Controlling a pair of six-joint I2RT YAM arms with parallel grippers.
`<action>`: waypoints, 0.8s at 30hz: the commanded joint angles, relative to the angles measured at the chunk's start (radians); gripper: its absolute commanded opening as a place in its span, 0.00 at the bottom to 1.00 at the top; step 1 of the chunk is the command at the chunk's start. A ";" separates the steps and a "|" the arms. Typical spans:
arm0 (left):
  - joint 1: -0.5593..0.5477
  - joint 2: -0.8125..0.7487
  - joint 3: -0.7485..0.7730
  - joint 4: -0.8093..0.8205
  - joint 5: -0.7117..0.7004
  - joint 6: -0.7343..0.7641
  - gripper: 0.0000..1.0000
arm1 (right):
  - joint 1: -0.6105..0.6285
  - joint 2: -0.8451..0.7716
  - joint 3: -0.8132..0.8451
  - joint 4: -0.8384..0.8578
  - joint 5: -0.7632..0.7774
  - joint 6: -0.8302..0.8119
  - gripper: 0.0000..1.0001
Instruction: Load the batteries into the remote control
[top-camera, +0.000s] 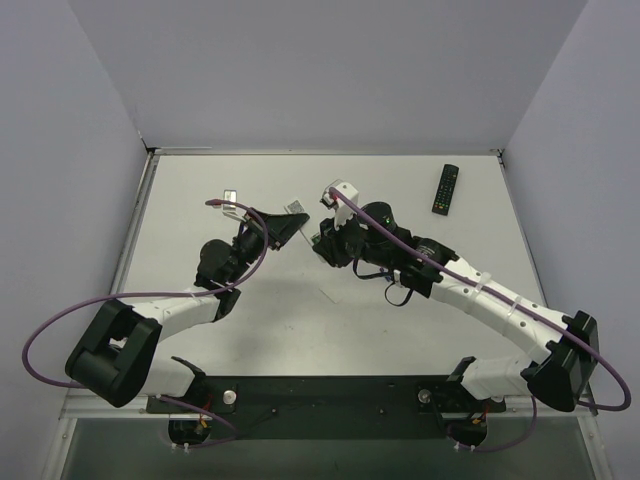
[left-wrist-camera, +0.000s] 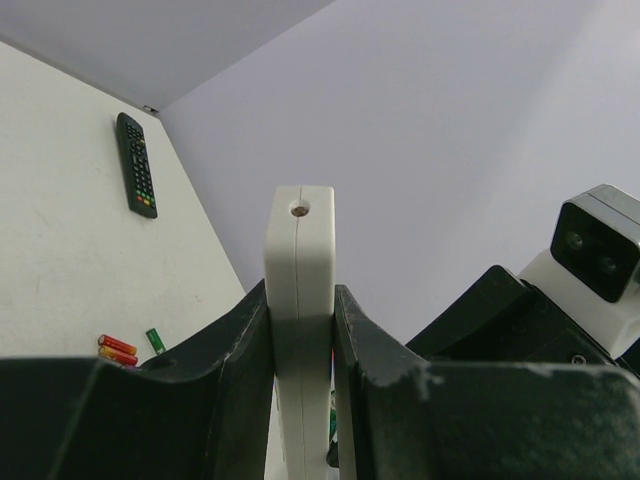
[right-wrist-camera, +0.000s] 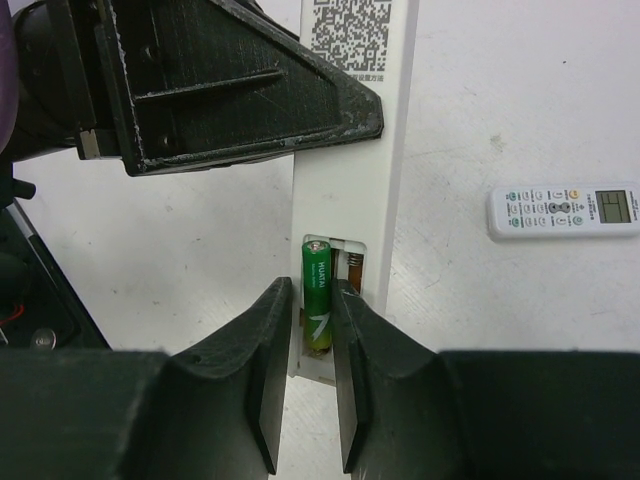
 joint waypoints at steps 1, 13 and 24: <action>-0.004 -0.042 0.021 0.122 0.008 -0.045 0.00 | -0.001 0.020 0.023 -0.036 -0.009 0.002 0.20; -0.001 -0.046 0.009 0.068 0.010 -0.036 0.00 | -0.004 -0.026 0.082 -0.093 0.009 -0.046 0.54; 0.011 -0.072 0.018 -0.015 0.050 -0.025 0.00 | -0.004 -0.055 0.187 -0.153 -0.072 -0.110 0.62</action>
